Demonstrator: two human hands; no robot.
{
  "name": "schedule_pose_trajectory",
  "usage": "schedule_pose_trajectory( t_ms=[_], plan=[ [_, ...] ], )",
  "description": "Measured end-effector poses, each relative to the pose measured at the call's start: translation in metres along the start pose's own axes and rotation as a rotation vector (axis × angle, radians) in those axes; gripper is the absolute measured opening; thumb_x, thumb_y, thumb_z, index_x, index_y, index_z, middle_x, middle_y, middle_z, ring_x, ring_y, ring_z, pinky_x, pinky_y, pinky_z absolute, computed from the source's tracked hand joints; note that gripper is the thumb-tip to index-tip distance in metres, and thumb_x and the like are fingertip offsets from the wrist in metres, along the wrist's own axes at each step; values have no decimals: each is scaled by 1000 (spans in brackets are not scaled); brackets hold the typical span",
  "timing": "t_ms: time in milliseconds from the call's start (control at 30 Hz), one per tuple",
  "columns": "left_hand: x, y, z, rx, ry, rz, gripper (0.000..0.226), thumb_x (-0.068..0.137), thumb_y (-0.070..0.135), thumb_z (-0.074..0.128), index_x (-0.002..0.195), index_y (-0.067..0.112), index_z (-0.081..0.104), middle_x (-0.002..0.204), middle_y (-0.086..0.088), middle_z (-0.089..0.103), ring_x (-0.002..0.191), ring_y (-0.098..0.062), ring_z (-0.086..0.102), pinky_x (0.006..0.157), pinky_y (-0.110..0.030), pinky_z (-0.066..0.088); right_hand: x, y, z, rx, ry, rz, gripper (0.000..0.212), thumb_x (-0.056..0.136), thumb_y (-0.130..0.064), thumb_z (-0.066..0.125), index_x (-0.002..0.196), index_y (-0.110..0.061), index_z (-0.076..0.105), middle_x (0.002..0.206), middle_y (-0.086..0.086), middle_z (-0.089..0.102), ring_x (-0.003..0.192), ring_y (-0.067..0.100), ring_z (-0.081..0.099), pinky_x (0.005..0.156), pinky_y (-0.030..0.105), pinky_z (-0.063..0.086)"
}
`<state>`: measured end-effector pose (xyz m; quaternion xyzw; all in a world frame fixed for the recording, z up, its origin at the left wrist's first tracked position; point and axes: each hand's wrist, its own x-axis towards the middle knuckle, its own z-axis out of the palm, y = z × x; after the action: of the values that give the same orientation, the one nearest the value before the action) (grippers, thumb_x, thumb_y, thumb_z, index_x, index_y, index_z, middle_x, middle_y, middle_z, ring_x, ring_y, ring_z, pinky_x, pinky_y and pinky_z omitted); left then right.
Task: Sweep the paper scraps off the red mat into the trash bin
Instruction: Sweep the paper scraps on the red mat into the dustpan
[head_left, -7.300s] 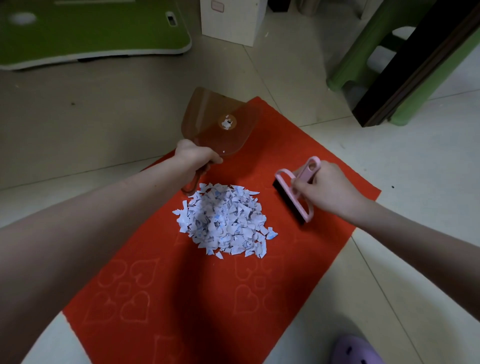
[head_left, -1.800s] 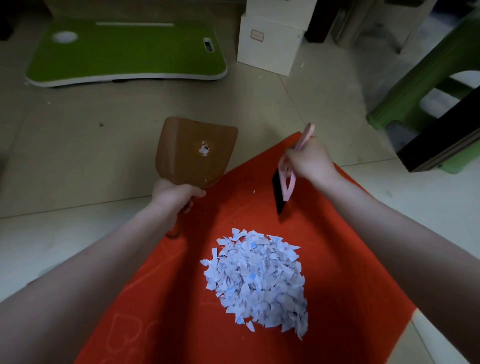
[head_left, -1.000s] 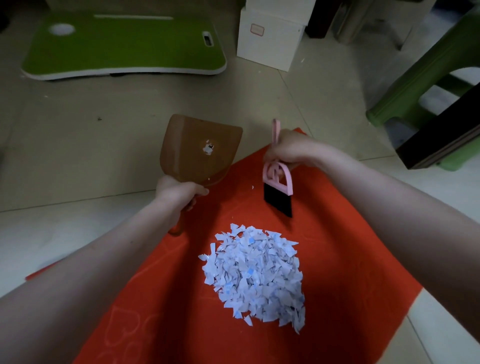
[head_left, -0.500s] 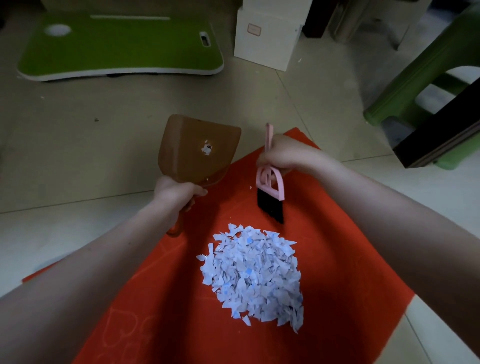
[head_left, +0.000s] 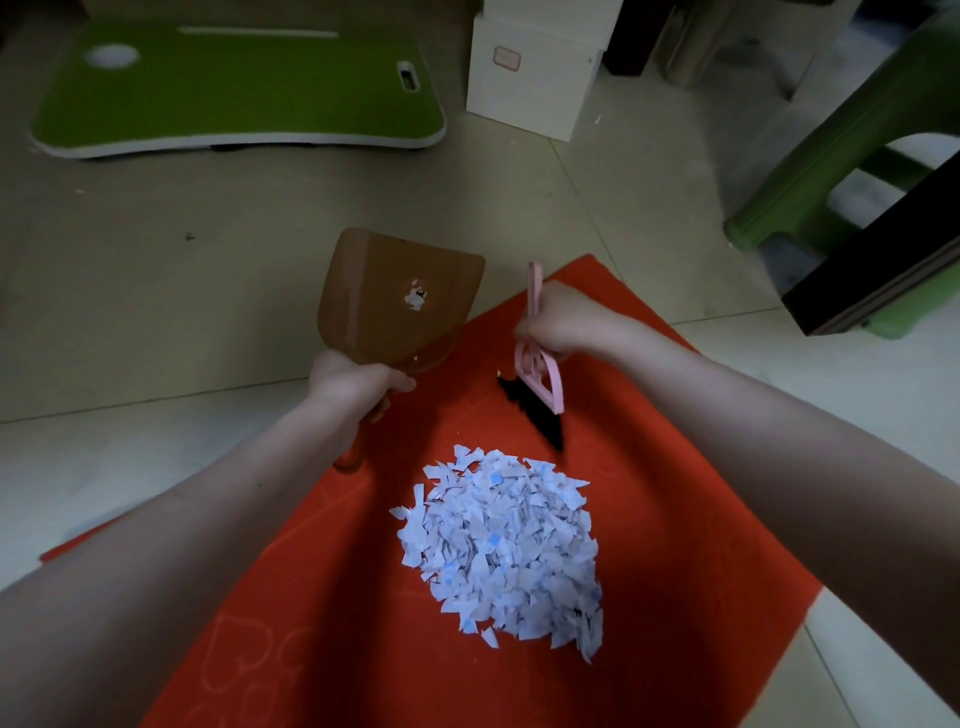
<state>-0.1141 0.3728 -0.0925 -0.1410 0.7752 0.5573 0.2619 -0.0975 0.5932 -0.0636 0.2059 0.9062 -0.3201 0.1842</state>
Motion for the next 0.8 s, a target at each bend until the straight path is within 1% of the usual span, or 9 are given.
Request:
schedule_pose_trajectory(
  t_ms=[167,233,300,400,500,600,667,700,800],
  plan=[
    [2,0,-2,5,13,0,28,68,-5,77,68,7,53,57,-10,49,44,-17,42,44,-28,36,-6,-5,-25,75,209,-19,10,85,-9,57,78,-3,59,65,11,61,52,18,61,34,15,42],
    [0,-1,-1,16,7,-10,28,69,-5,77,68,7,52,56,-10,48,44,-18,42,44,-28,36,-4,-5,-17,75,267,-95,17,84,-12,55,77,1,62,69,16,63,55,22,60,38,17,39],
    [-1,-1,1,16,-4,-10,27,69,-5,77,69,7,52,56,-10,48,44,-18,42,44,-28,36,0,-2,0,54,212,-135,24,87,-16,55,75,5,61,71,19,63,61,26,61,48,26,40],
    [-2,1,5,22,-10,-6,26,69,-5,77,70,6,53,56,-10,49,43,-18,43,43,-27,36,0,4,6,-28,161,-114,28,88,-13,53,61,-6,51,58,7,54,51,17,52,40,20,37],
    [-1,0,4,19,-1,2,25,68,-5,77,69,5,55,57,-10,50,41,-17,42,42,-26,36,-6,9,-3,-145,40,-55,20,84,-13,56,65,-6,57,59,8,58,50,20,57,40,21,39],
    [-1,-1,3,12,-3,-4,26,68,-6,77,68,6,54,57,-10,50,43,-17,42,44,-27,36,-11,21,-23,-51,241,-92,20,82,-18,57,70,-3,62,69,16,64,62,27,62,56,36,49],
    [0,0,4,19,3,1,26,68,-5,77,69,6,54,56,-9,49,43,-17,42,43,-27,35,-15,31,-31,-39,398,-135,24,86,-21,55,78,0,63,81,20,67,76,33,65,64,39,49],
    [0,1,4,26,2,0,26,68,-5,77,70,7,54,56,-9,49,43,-17,42,43,-26,35,-18,36,-31,-106,459,-155,26,90,-23,53,83,0,62,86,21,67,81,35,64,64,38,46],
    [-1,2,7,31,-11,-2,26,69,-5,77,74,7,55,58,-9,50,45,-17,43,44,-27,37,-24,59,-19,-537,554,-277,24,96,-28,47,101,-7,59,103,17,63,99,35,60,66,35,41]
  ],
)
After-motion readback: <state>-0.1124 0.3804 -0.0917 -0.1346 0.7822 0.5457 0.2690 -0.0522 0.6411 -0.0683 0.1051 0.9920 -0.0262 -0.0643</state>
